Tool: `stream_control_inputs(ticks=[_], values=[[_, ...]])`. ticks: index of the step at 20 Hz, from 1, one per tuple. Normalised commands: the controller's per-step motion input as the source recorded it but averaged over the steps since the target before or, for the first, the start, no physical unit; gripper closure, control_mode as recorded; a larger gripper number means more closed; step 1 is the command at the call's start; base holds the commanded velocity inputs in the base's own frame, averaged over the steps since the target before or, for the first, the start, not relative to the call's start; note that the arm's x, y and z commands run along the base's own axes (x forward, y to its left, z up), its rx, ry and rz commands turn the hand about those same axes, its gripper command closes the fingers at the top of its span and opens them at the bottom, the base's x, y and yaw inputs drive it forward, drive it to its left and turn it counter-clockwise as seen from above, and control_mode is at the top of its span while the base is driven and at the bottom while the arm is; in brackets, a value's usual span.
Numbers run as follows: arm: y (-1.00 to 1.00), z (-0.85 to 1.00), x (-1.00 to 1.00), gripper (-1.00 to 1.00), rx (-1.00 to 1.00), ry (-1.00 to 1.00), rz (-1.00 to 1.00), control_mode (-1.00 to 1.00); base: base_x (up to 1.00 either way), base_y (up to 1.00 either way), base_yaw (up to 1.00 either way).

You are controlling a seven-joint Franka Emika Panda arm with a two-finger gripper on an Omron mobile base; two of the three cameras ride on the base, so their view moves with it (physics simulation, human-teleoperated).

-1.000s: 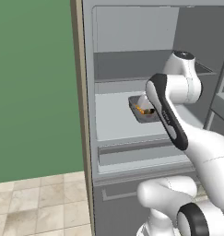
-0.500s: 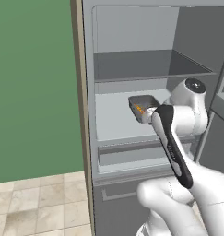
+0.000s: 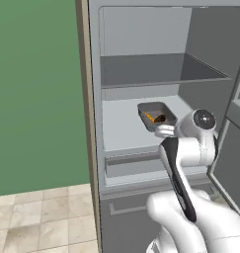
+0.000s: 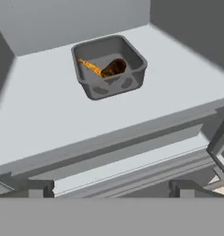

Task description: Place the tupperware containing the shrimp and sweet potato meal in the microwave. Close the microwave door and press the start button to reheat the meal.

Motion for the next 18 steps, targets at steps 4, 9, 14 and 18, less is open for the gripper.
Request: stream_control_inputs(ticks=[4,9,14,18], values=[[-0.58,0.00,0.27,-1.00,0.09,0.00,-0.17,-1.00,0.00,0.00,0.00],[-0.55,0.00,0.05,-1.00,0.05,0.00,-0.02,-1.00,0.00,0.00,0.00],[-0.18,0.00,0.35,-1.00,0.09,0.00,0.00,-1.00,0.00,0.00,0.00],[0.00,0.00,0.41,-1.00,0.11,0.00,0.00,-1.00,0.00,0.00,0.00]])
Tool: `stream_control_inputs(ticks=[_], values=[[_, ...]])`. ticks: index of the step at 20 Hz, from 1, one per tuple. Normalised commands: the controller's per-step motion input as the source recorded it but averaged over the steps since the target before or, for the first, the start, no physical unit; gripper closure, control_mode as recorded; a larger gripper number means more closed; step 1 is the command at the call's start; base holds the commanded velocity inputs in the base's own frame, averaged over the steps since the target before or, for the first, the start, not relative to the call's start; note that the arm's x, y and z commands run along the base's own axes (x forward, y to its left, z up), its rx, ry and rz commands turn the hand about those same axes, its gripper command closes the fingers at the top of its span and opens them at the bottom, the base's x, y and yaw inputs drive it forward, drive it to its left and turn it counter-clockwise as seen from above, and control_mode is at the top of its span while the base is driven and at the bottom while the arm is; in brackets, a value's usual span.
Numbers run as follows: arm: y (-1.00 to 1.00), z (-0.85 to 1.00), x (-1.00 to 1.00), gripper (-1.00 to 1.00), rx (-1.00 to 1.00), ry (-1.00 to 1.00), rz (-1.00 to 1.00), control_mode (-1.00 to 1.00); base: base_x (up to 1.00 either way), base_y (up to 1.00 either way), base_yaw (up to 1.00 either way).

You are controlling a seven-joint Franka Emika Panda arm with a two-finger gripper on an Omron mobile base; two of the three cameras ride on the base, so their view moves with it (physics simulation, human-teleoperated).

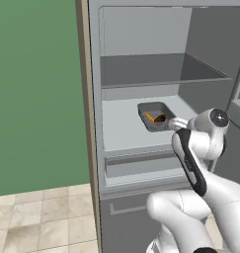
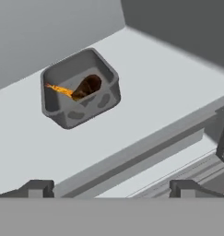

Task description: Place the tupperware containing the shrimp and sweet potato meal in the microwave. Close the microwave door and press the start button to reheat the meal.

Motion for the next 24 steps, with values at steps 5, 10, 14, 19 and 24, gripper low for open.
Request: stream_control_inputs(ticks=[5,10,14,19,24], values=[[0.00,0.00,0.43,-1.00,0.10,0.01,0.00,-1.00,0.00,0.00,0.00],[0.00,-0.03,0.36,-1.00,0.07,0.07,0.00,-1.00,0.00,0.00,0.00],[0.00,-0.14,0.38,-1.00,0.03,0.07,0.00,-1.00,0.00,0.00,0.00],[0.00,-0.15,0.38,-1.00,0.04,0.05,0.00,-1.00,0.00,0.00,0.00],[0.00,-0.20,0.35,-1.00,0.04,0.00,0.00,-1.00,0.00,0.00,0.00]])
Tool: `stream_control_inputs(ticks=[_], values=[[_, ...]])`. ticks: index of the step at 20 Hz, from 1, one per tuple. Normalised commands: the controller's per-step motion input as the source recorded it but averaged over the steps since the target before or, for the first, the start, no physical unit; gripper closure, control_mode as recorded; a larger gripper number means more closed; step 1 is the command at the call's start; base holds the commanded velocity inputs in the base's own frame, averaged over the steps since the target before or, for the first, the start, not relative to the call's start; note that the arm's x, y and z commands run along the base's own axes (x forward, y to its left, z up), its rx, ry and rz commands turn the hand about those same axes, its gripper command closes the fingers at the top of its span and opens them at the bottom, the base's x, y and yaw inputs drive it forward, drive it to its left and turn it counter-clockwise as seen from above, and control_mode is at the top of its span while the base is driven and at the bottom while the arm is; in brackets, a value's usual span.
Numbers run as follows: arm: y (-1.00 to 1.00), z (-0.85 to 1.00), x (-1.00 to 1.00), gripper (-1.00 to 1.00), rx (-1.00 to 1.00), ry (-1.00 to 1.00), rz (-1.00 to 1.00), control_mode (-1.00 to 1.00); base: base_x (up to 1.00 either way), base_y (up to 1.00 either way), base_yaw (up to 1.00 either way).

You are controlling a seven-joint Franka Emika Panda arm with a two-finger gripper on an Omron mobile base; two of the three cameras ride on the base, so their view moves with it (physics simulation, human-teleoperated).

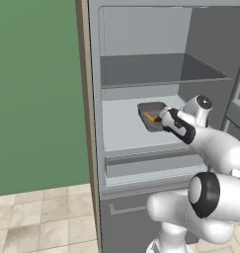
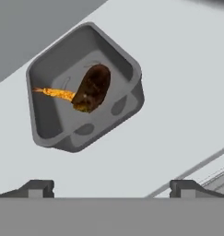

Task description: Place the tupperware containing the shrimp and sweet potato meal in the microwave. Close the microwave door and press the start button to reheat the meal.

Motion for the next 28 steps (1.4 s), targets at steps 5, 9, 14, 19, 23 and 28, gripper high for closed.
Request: stream_control_inputs(ticks=[5,9,14,19,23,28], values=[[0.00,-0.17,0.38,-1.00,0.04,0.00,0.00,-1.00,0.00,0.00,0.00],[0.00,-0.16,0.41,-1.00,0.03,0.00,0.00,-1.00,0.00,0.00,0.00],[0.00,-0.12,0.46,-1.00,0.02,0.01,0.00,-1.00,0.00,0.00,0.00],[0.00,-0.13,0.46,-1.00,0.01,0.01,0.00,-1.00,0.00,0.00,0.00],[0.00,-0.22,0.36,-1.00,0.00,0.01,0.00,-1.00,0.00,0.00,0.00],[0.00,-0.30,0.29,-1.00,0.00,0.02,0.00,-1.00,0.00,0.00,0.00]])
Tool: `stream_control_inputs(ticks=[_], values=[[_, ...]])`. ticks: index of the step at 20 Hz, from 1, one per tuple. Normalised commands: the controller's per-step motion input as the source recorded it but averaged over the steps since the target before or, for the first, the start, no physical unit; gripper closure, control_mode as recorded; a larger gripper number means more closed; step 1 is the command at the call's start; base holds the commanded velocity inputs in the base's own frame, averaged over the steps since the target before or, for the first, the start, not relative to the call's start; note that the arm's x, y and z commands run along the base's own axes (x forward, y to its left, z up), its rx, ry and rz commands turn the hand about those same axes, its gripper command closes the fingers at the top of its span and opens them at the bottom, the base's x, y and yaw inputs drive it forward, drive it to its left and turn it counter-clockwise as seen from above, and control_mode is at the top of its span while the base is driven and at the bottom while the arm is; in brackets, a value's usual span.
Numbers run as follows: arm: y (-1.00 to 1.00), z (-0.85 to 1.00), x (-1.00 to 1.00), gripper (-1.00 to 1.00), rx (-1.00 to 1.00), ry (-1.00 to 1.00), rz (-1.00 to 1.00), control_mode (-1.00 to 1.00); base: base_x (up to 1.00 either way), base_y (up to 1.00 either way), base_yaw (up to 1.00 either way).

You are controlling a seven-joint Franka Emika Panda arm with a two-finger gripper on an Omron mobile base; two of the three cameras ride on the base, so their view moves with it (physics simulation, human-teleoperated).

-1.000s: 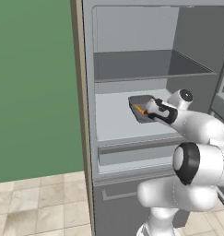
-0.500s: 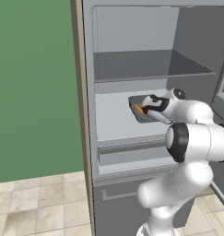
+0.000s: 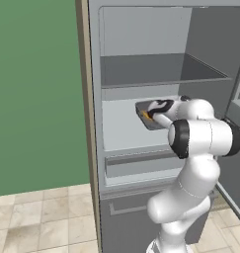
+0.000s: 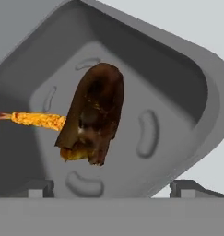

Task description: Place the tupperware containing the shrimp and sweet potato meal in the microwave. Close the microwave door and press the start button to reheat the meal.

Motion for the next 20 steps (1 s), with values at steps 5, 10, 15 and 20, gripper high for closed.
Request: stream_control_inputs(ticks=[5,10,15,20], values=[[0.00,-0.38,0.23,-1.00,0.00,0.04,-0.02,-1.00,0.00,0.00,0.00],[0.00,-0.37,0.08,1.00,0.00,0.03,-0.04,-1.00,0.00,0.00,0.00],[0.00,-0.01,0.00,1.00,0.00,0.00,0.00,-1.00,0.00,0.00,0.00],[0.00,0.00,-0.14,1.00,0.00,0.00,0.00,-1.00,0.00,0.00,0.00]])
